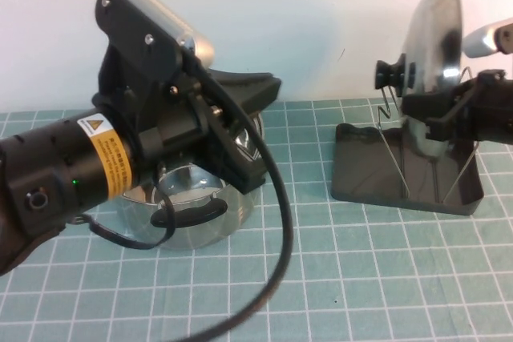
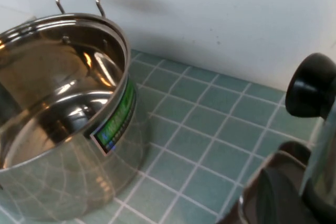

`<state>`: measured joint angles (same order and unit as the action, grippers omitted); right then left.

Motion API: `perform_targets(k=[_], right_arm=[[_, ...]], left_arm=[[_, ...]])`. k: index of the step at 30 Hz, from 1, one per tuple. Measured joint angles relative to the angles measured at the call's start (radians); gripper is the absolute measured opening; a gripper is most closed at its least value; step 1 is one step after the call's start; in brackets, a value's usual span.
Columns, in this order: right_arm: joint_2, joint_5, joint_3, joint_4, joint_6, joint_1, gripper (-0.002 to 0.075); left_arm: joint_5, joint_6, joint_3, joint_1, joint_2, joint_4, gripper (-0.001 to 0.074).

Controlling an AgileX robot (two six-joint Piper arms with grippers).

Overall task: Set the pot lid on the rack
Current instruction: Place the pot lid on the pot rack

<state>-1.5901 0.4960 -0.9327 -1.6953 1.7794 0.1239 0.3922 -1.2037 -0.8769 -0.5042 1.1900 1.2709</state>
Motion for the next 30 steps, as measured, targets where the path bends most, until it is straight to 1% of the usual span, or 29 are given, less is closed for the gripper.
perform_targets(k=[6, 12, 16, 18, 20, 24, 26, 28, 30], right_arm=[[-0.101, 0.057, -0.047, -0.005, 0.004, 0.0, 0.0083], [-0.116, 0.064, -0.047, 0.089, -0.009, 0.0, 0.0083], [-0.116, 0.059, -0.048, 0.142, -0.012, 0.0, 0.0083], [-0.116, 0.057, -0.054, 0.164, -0.014, 0.0, 0.0099], [-0.116, 0.054, -0.054, 0.178, -0.015, -0.002, 0.0169], [-0.11, 0.054, -0.054, 0.192, 0.001, -0.016, 0.0419], [-0.099, 0.054, -0.054, 0.192, 0.006, -0.032, 0.0519], [-0.078, 0.056, -0.054, 0.19, 0.009, -0.051, 0.0567], [-0.052, 0.056, -0.054, 0.185, 0.009, -0.068, 0.0585]], left_arm=[[-0.094, -0.124, 0.0, 0.0, -0.035, 0.11, 0.0002], [-0.168, -0.258, 0.0, 0.0, -0.09, 0.261, 0.0002], [-0.212, -0.308, 0.0, 0.002, -0.119, 0.29, 0.0002], [-0.225, -0.315, 0.0, 0.002, -0.126, 0.293, 0.0002], [-0.24, -0.32, 0.0, 0.002, -0.13, 0.298, 0.0002], [-0.275, -0.322, 0.0, 0.002, -0.137, 0.31, 0.0002], [-0.297, -0.322, 0.0, 0.002, -0.137, 0.313, 0.0002], [-0.311, -0.322, 0.0, 0.002, -0.137, 0.319, 0.0002], [-0.318, -0.322, 0.0, 0.002, -0.137, 0.344, 0.0001]])
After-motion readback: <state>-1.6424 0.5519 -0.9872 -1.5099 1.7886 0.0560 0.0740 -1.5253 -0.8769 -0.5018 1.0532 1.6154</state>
